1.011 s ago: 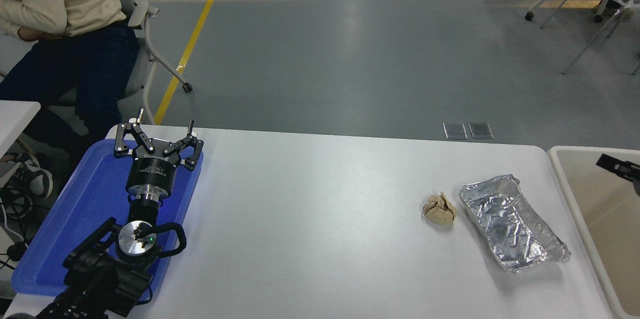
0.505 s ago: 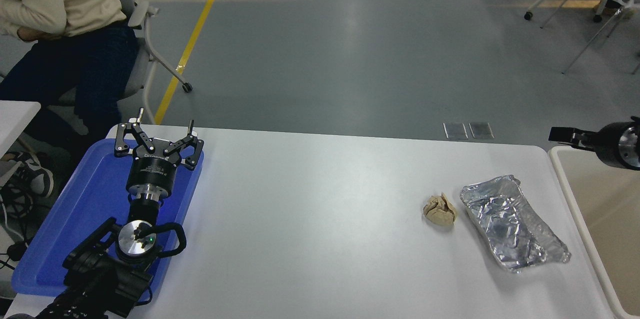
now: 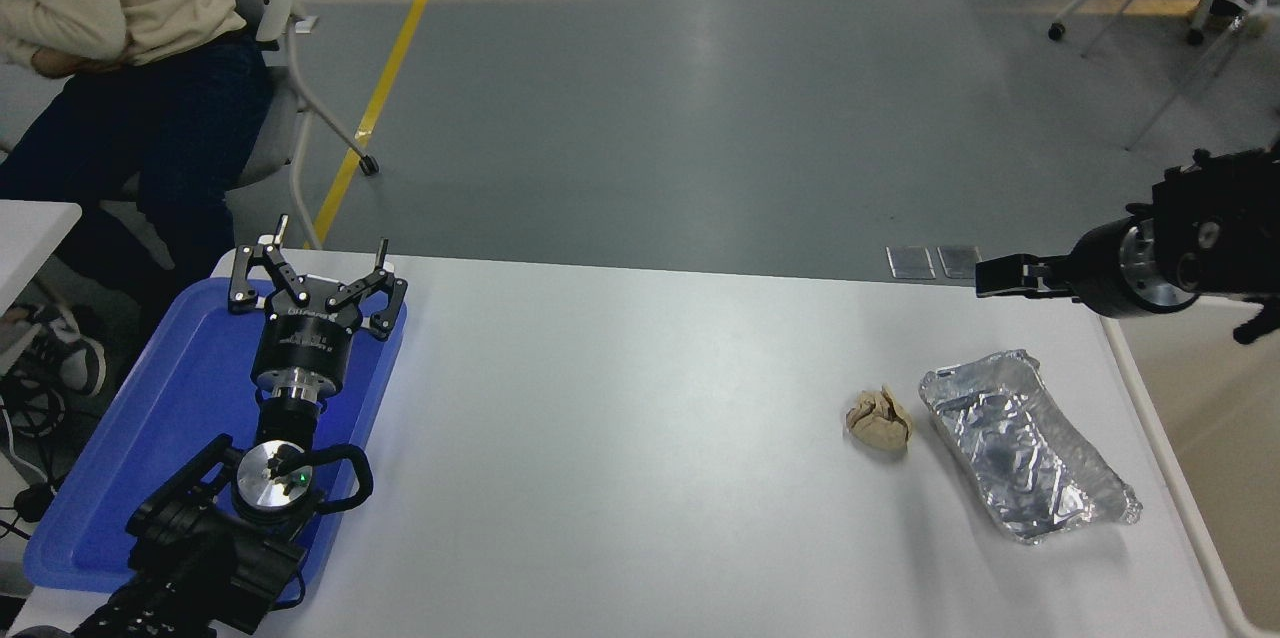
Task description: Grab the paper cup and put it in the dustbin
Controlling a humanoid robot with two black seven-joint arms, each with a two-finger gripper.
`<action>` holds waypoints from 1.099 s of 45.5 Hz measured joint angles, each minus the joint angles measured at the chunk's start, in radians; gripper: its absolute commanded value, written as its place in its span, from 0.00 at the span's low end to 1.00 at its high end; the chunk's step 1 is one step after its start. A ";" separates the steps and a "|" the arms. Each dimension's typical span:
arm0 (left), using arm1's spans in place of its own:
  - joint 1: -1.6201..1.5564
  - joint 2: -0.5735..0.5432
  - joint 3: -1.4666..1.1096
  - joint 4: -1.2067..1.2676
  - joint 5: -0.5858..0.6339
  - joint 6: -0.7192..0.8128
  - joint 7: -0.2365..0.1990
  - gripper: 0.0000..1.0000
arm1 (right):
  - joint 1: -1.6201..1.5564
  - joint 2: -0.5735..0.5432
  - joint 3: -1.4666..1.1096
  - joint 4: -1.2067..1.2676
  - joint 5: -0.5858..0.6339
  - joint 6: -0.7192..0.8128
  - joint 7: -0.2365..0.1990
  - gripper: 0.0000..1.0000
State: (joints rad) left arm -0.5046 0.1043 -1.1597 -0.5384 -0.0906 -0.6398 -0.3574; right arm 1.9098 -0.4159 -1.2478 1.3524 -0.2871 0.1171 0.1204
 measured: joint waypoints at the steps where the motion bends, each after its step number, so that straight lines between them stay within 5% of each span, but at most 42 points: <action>1: 0.000 0.000 0.000 0.000 0.000 0.000 0.000 1.00 | 0.018 0.013 -0.005 0.019 0.015 0.002 0.000 1.00; 20: 0.000 0.000 0.000 0.000 -0.001 0.002 0.000 1.00 | 0.185 0.148 -0.009 0.229 0.147 0.047 0.007 1.00; 50: 0.001 0.000 0.000 0.000 -0.001 0.002 0.000 1.00 | 0.339 0.350 0.074 0.268 0.289 0.319 0.048 1.00</action>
State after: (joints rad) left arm -0.5032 0.1043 -1.1597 -0.5385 -0.0914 -0.6380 -0.3574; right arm 2.2488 -0.0658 -1.1735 1.6208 0.0017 0.4363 0.1681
